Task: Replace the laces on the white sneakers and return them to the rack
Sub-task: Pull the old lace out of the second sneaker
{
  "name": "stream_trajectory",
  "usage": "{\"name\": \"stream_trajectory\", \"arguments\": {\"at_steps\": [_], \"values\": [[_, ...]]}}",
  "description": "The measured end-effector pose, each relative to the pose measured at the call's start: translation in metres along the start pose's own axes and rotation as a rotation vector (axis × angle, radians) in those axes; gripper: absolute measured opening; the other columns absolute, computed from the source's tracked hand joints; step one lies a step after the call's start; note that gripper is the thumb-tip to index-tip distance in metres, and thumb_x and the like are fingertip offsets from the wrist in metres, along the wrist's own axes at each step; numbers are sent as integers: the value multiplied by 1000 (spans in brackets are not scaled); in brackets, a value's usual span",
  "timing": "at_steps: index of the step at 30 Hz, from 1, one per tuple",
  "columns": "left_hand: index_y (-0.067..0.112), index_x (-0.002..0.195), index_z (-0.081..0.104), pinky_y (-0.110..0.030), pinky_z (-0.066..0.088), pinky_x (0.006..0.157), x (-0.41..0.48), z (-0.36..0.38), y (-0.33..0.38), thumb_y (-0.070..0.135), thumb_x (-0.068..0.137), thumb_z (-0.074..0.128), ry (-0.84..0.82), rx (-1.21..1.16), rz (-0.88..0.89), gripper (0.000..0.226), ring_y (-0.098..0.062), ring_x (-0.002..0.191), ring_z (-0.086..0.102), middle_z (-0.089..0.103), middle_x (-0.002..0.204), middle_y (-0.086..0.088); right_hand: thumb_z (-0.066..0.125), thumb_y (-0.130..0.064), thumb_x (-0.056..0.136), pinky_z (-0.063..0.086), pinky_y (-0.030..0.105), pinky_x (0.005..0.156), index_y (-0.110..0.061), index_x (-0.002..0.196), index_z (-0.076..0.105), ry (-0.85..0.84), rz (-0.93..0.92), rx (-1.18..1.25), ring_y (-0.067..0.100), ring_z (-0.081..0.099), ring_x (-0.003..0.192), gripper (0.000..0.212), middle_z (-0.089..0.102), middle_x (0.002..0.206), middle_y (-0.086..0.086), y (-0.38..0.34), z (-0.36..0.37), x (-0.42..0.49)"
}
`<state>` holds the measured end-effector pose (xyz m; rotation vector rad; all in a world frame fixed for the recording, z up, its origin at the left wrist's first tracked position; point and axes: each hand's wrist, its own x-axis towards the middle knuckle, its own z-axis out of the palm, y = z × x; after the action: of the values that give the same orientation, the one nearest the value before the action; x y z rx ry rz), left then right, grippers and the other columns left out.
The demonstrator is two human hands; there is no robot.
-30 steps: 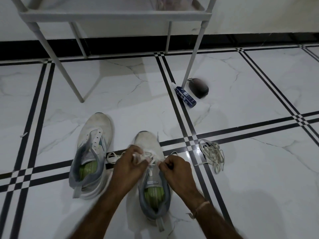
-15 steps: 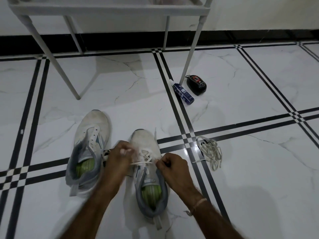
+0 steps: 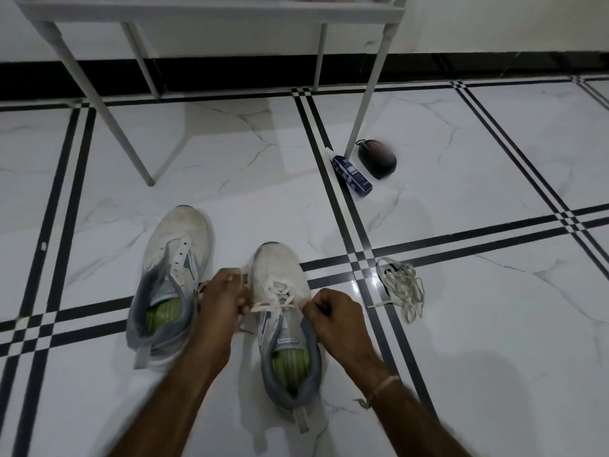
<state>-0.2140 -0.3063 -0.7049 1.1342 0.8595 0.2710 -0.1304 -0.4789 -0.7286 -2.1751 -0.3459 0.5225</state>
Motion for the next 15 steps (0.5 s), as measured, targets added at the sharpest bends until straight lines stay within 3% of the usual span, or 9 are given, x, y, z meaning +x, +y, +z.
{"name": "stream_trajectory", "arguments": {"at_steps": [2, 3, 6, 8, 12, 13, 14, 15], "values": [[23, 85, 66, -26, 50, 66, -5, 2, -10, 29, 89, 71, -140, 661, 295, 9, -4, 68, 63, 68, 75, 9, 74, -38, 91, 59, 42, 67, -28, 64, 54, -19, -3, 9, 10, 62, 61, 36, 58, 58, -10, 0, 1, 0], [27, 85, 69, -26, 52, 71, -5, 2, -15, 37, 83, 76, -186, 887, 407, 12, -4, 76, 64, 69, 80, 11, 74, -37, 91, 59, 42, 68, -27, 64, 55, -25, -11, 6, 10, 62, 62, 34, 59, 59, -10, 0, 2, 0], [30, 75, 70, -31, 48, 75, 5, 4, -20, 33, 80, 80, -199, 1090, 475, 11, -10, 78, 63, 66, 82, 10, 74, -38, 90, 59, 43, 69, -23, 66, 57, -48, -6, -2, 13, 63, 64, 33, 60, 61, -7, -1, 2, 0], [27, 73, 66, -26, 46, 67, 6, 7, -21, 20, 88, 75, -136, 906, 399, 19, -11, 74, 61, 64, 78, 9, 74, -38, 90, 58, 41, 69, -21, 66, 58, -61, 7, -7, 15, 63, 65, 34, 60, 61, -6, -2, 1, -2], [14, 74, 52, -17, 45, 45, 5, -2, -6, 7, 104, 40, 112, -385, -224, 33, -10, 51, 54, 59, 57, 4, 73, -34, 92, 50, 31, 66, -24, 63, 52, -34, 2, -17, 6, 54, 60, 37, 54, 58, -9, 0, -1, -3], [16, 72, 49, -17, 46, 44, 7, -8, -6, 6, 102, 38, 176, -486, -277, 34, -9, 52, 52, 59, 56, 5, 72, -33, 92, 49, 30, 66, -25, 63, 52, -22, -5, -19, 5, 53, 60, 36, 54, 58, -10, 2, -1, -3], [17, 71, 50, -18, 46, 45, 8, -11, -5, 5, 101, 39, 212, -430, -294, 34, -10, 54, 51, 60, 59, 4, 72, -32, 93, 49, 28, 66, -25, 65, 53, -10, -20, -24, 5, 54, 62, 34, 55, 60, -11, 3, 0, -3], [17, 72, 55, -21, 47, 49, 7, -12, -7, 7, 99, 44, 233, -229, -236, 31, -11, 58, 52, 64, 67, 0, 71, -30, 93, 50, 25, 66, -26, 71, 56, -7, -39, -18, 5, 57, 65, 27, 58, 65, -12, 3, 1, -4]]}}
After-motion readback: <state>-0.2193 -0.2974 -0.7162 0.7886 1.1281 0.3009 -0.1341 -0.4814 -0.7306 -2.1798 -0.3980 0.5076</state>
